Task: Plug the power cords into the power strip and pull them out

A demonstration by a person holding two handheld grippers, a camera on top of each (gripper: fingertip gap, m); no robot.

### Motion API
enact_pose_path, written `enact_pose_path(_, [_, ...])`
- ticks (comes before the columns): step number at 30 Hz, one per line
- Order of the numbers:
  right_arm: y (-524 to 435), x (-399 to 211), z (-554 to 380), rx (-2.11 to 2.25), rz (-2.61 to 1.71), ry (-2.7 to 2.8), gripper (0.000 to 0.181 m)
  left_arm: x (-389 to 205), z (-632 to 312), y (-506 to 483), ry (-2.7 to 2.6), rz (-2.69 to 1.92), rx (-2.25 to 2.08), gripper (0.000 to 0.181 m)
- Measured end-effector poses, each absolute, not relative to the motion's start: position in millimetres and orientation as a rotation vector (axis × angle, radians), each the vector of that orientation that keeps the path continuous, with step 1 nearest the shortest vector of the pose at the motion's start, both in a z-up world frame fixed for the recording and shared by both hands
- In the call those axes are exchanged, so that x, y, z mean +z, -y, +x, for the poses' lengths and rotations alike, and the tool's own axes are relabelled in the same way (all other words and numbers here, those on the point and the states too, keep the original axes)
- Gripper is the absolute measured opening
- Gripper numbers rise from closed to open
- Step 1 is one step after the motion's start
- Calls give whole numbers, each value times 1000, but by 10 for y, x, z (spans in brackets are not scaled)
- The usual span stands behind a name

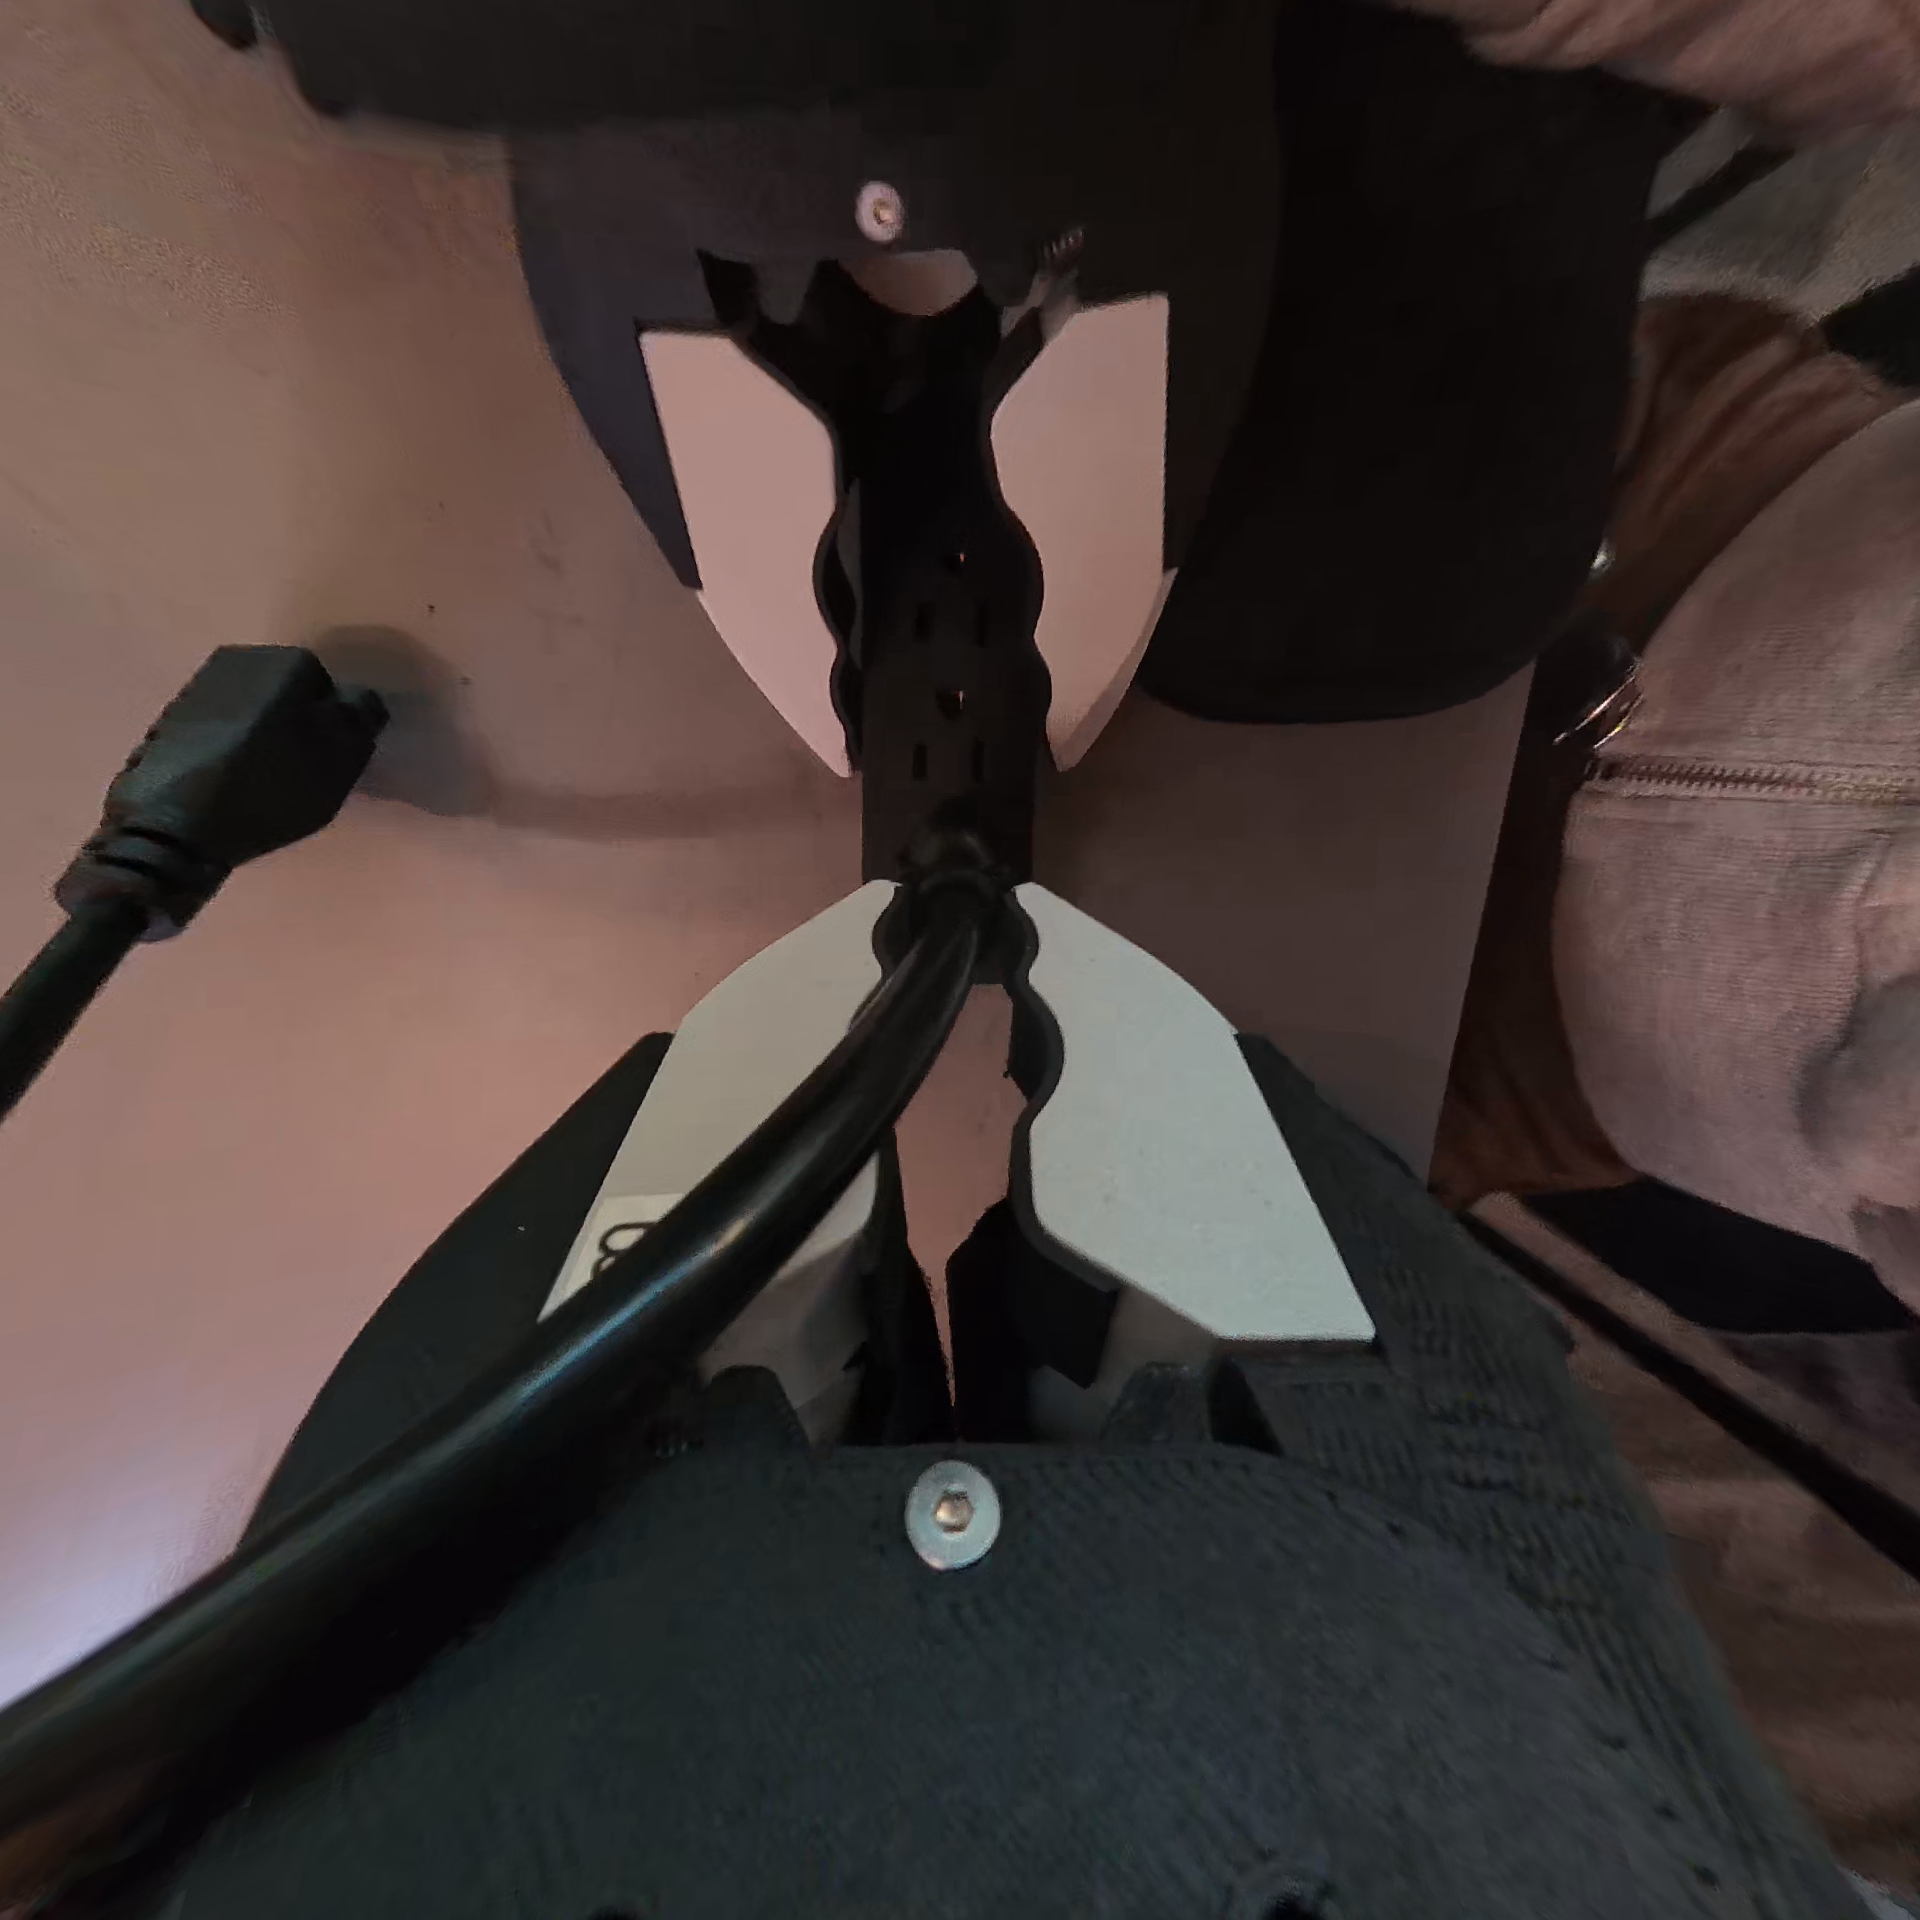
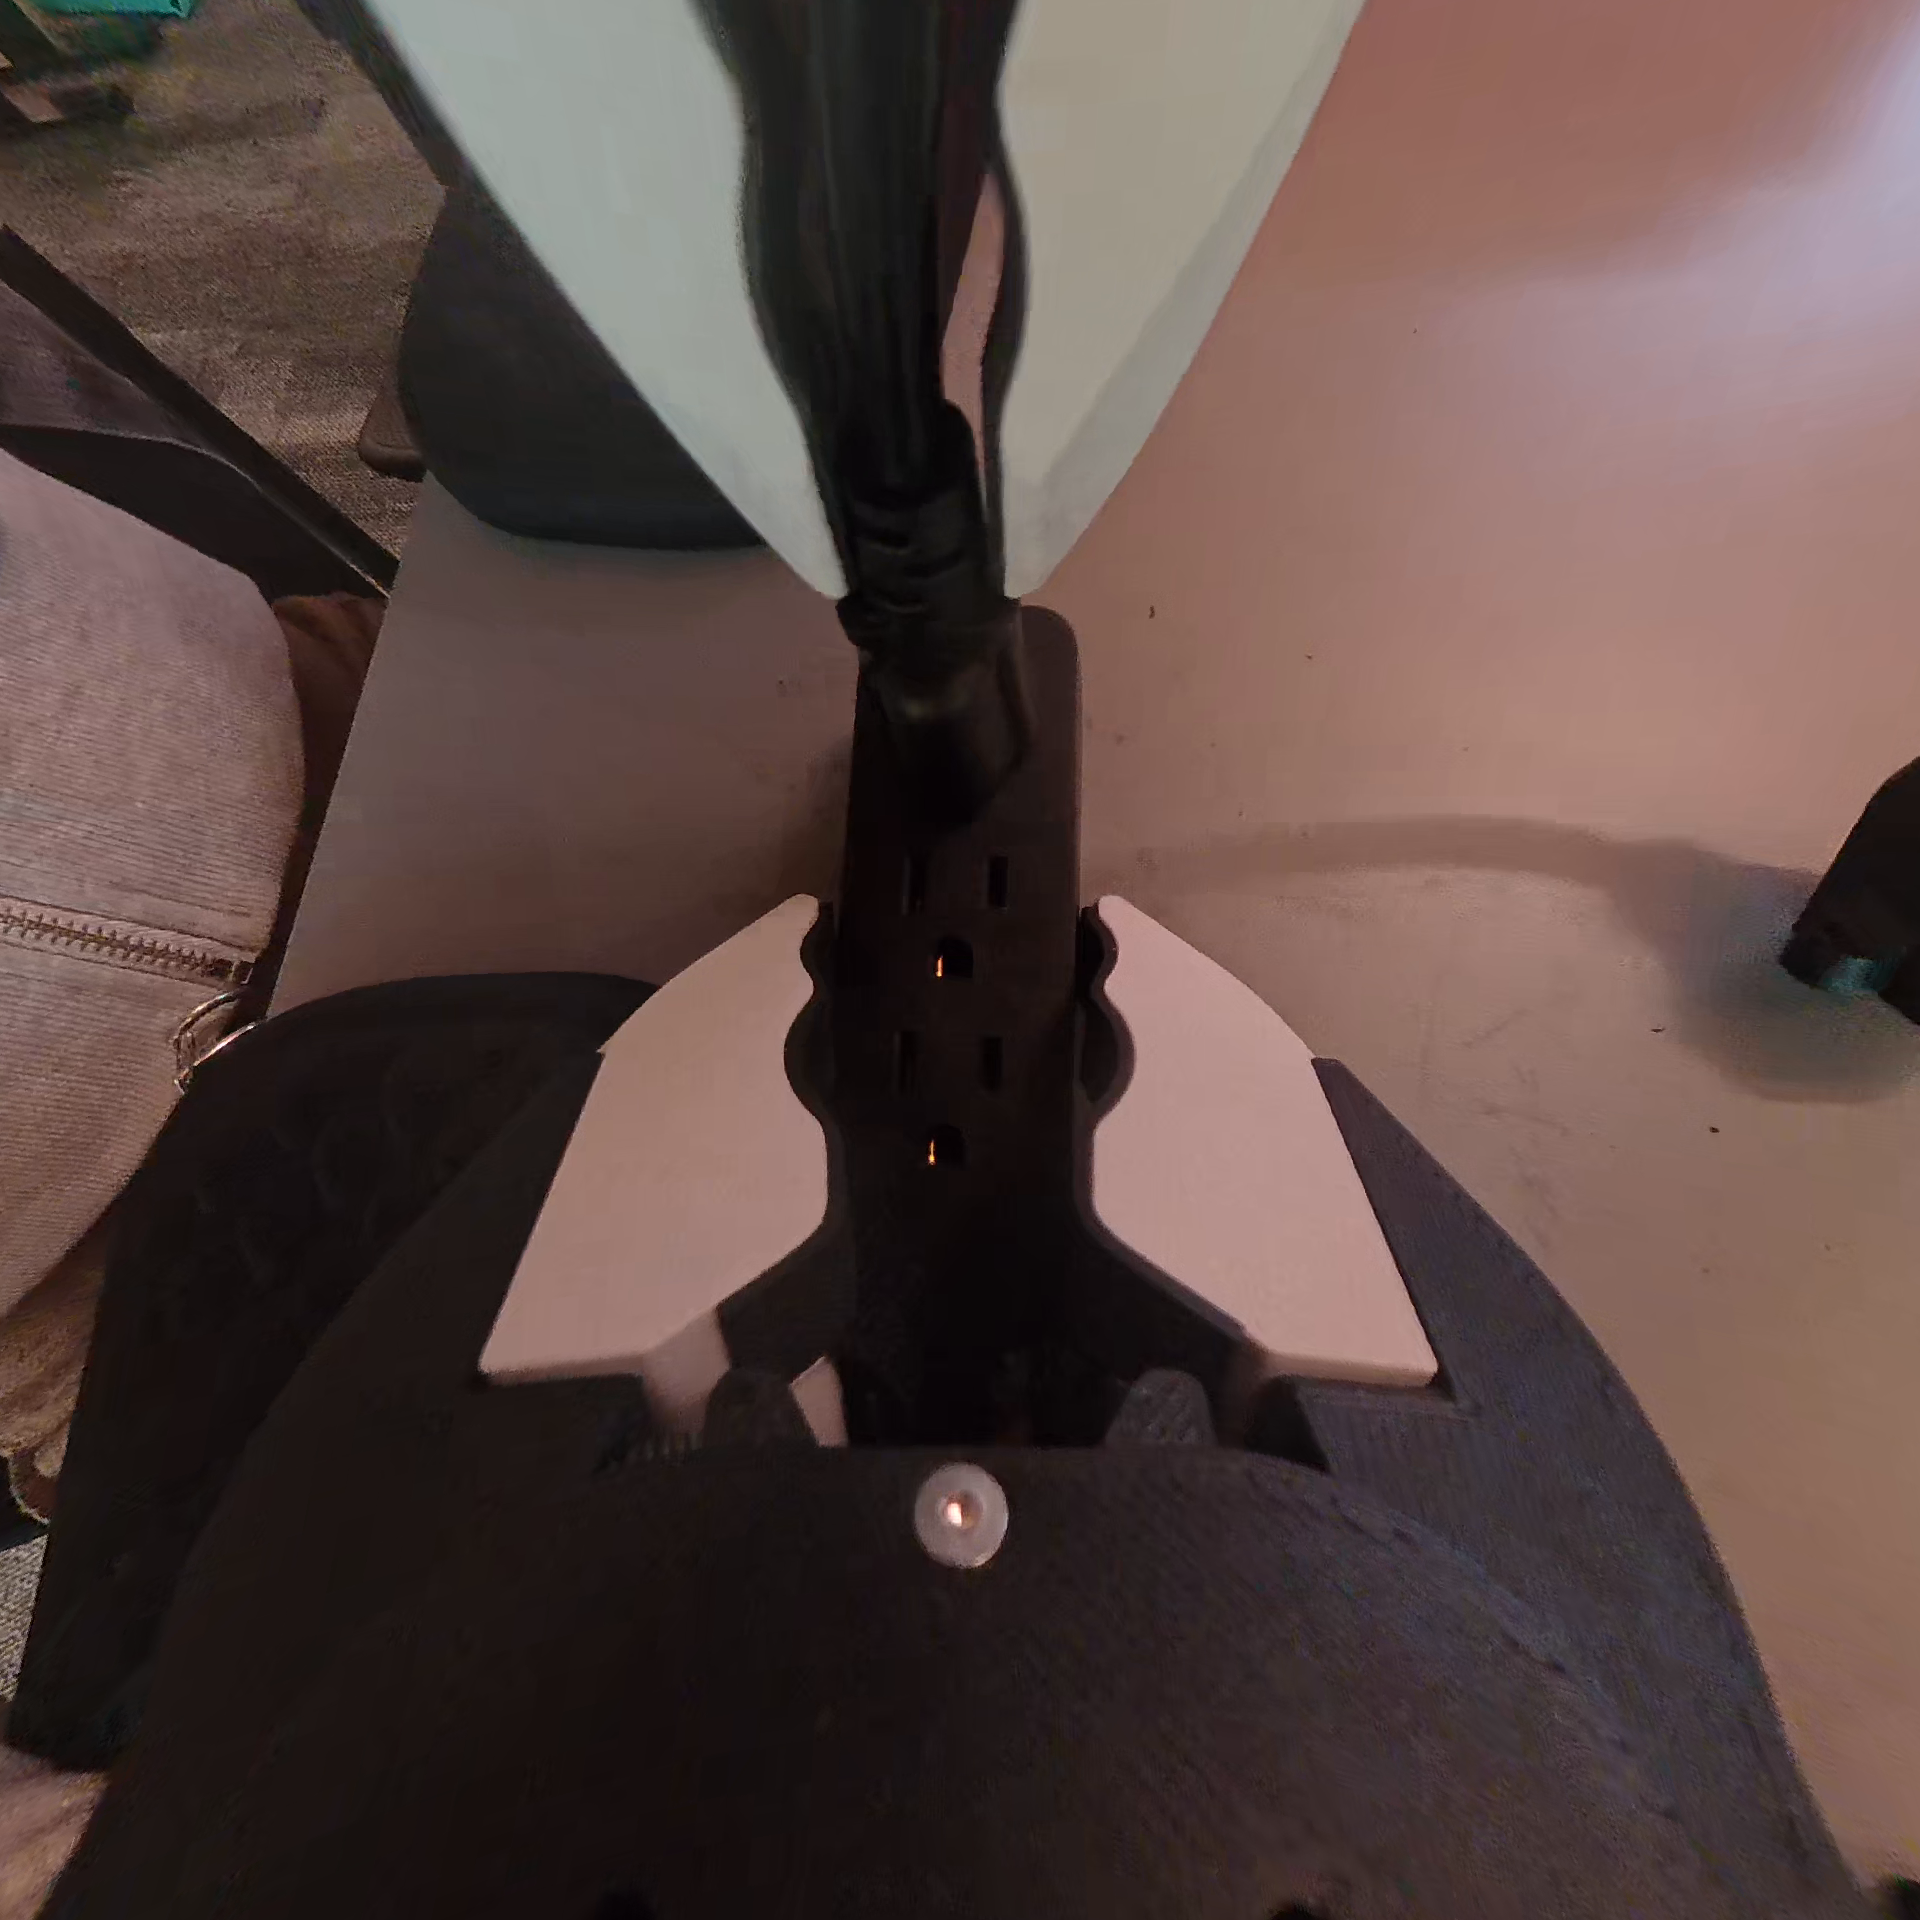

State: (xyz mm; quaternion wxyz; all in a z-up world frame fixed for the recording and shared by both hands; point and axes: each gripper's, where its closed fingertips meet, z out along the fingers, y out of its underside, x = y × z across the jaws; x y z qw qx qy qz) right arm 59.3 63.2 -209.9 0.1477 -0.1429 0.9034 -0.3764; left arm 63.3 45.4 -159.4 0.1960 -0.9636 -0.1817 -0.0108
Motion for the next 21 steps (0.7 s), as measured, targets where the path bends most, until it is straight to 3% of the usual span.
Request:
enact_pose_path(1, [-632, -2099, 592, -1081, -413, -2598, 46, -1595, 624, -448, 523, -2657, -66, 17])
enact_pose_path(6, [-644, -2100, 591, -1079, -419, -2594, 46, -1600, 656, -481, 489, -2766, 105, 16])
enact_pose_path(14, [-641, -2102, 592, -1076, -418, -2598, 46, -1601, 627, -473, 563, -2485, 12, 16])
enact_pose_path(21, [-649, -2099, 593, -1090, -409, -2595, 46, -1600, 651, -494, 498, -2500, 127, 16])
